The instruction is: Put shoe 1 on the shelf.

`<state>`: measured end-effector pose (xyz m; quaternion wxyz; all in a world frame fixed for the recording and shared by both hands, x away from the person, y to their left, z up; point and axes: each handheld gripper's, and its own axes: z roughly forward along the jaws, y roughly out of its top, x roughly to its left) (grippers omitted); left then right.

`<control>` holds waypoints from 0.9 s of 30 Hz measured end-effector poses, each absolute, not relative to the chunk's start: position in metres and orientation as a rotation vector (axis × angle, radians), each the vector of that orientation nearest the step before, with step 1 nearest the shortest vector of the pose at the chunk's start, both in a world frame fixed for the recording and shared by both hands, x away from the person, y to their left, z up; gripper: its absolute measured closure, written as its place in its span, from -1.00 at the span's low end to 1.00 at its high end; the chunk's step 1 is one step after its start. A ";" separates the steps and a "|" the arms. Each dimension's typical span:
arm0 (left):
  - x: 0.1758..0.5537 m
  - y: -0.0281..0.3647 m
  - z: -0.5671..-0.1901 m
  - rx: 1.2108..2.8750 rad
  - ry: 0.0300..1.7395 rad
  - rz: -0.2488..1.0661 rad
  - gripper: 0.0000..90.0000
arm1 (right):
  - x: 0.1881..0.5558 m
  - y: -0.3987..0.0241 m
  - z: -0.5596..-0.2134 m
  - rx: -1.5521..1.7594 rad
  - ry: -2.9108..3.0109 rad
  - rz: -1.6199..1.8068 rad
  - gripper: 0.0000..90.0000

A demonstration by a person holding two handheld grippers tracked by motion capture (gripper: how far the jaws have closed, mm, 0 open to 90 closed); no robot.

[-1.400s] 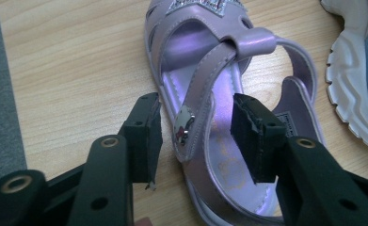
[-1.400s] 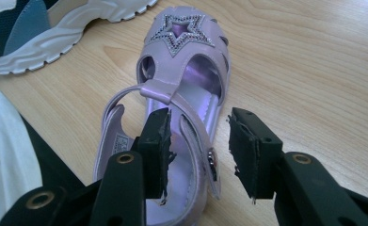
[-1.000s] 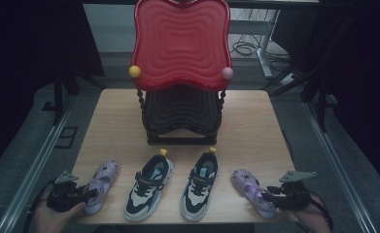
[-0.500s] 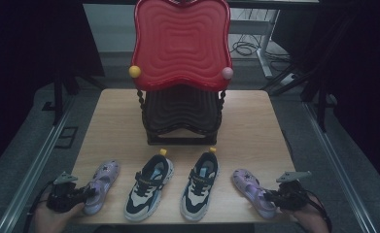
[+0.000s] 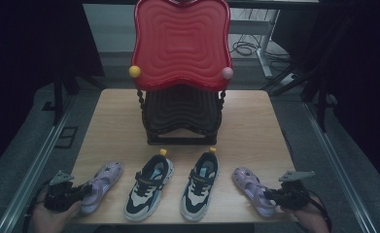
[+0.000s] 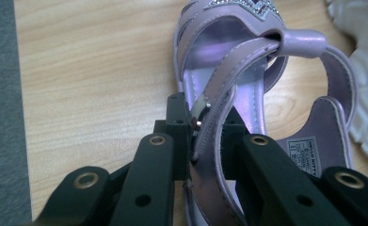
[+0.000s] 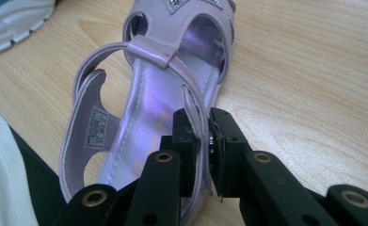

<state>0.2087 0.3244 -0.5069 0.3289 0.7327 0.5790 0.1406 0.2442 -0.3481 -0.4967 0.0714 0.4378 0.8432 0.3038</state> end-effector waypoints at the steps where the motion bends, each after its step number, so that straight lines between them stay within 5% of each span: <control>1: 0.208 0.325 -0.505 1.905 1.513 0.371 0.78 | 0.244 -0.349 -0.496 1.316 2.526 0.924 0.80; 27: 0.215 0.322 -0.478 1.672 1.363 0.309 0.78 | 0.251 -0.362 -0.482 1.332 2.344 1.239 0.80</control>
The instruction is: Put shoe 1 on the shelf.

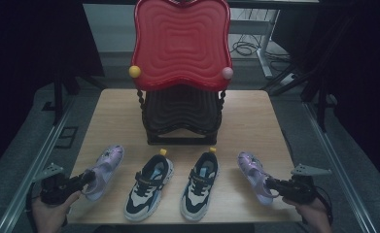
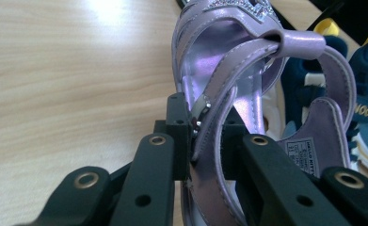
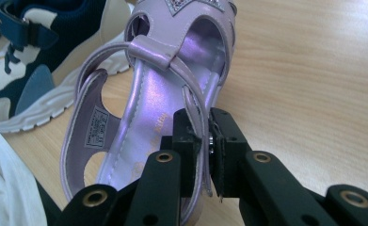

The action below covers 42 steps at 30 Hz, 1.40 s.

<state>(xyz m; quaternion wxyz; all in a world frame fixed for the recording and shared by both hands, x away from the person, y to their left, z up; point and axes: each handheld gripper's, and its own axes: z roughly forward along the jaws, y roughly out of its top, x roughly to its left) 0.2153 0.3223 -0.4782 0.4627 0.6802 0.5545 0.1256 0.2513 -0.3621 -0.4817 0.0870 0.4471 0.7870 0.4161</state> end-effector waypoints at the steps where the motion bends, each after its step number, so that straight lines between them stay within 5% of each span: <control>1: 0.216 0.321 -0.477 1.671 1.357 0.306 0.78 | 0.252 -0.361 -0.481 1.332 2.341 1.246 0.80; 42: 0.253 0.278 -0.449 1.630 1.200 0.293 0.78 | 0.284 -0.318 -0.455 1.238 2.247 1.435 0.80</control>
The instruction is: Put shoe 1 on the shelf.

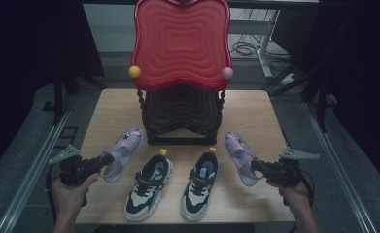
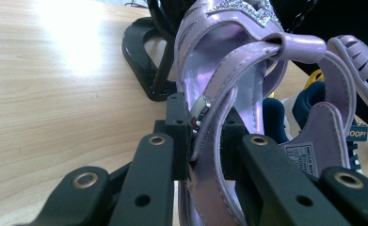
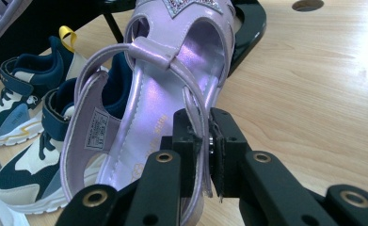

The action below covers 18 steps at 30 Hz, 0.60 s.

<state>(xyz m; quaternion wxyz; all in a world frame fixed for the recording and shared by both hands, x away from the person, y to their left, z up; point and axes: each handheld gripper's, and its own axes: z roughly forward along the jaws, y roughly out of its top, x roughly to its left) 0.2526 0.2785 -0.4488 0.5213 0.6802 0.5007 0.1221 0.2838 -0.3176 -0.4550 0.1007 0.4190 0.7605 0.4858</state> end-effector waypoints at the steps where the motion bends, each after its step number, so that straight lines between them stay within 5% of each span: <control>1: 0.253 0.278 -0.449 1.630 1.196 0.295 0.78 | 0.284 -0.316 -0.455 1.236 2.251 1.438 0.80; 18: 0.274 0.254 -0.441 1.615 1.159 0.303 0.78 | 0.301 -0.290 -0.446 1.205 2.214 1.472 0.80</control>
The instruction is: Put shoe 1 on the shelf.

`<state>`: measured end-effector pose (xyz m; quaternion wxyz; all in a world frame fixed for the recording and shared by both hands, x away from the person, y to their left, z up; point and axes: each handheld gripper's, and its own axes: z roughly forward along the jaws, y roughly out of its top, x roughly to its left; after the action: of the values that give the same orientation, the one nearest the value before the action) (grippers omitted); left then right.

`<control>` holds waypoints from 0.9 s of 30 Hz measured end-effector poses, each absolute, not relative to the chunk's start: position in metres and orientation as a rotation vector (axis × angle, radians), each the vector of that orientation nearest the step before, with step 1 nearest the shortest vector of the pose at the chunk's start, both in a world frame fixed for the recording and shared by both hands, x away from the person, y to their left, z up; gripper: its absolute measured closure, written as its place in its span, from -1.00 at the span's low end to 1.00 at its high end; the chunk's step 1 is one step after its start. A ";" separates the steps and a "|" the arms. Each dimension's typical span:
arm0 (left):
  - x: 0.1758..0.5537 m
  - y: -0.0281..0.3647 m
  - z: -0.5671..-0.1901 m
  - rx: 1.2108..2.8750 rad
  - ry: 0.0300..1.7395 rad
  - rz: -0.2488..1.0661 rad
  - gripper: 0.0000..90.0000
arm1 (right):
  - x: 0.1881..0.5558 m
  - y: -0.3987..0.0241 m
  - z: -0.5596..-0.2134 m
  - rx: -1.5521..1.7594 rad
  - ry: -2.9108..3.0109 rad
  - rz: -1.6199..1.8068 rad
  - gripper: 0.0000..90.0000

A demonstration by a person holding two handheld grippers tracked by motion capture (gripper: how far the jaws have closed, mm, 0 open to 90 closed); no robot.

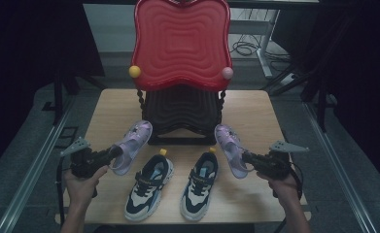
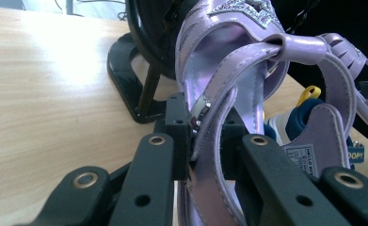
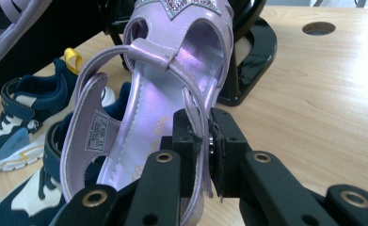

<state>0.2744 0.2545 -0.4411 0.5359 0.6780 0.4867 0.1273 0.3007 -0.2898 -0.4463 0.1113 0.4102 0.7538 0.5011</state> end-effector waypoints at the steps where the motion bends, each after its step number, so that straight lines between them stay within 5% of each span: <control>1: 0.276 0.253 -0.440 1.616 1.156 0.306 0.78 | 0.302 -0.288 -0.446 1.207 2.209 1.475 0.80; 27: 0.311 0.215 -0.430 1.578 1.158 0.379 0.78 | 0.335 -0.235 -0.429 1.239 2.114 1.529 0.78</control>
<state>0.3107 0.2149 -0.4300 0.5429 0.6648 0.4877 0.1597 0.3348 -0.2354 -0.4288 0.1263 0.4256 0.7261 0.5251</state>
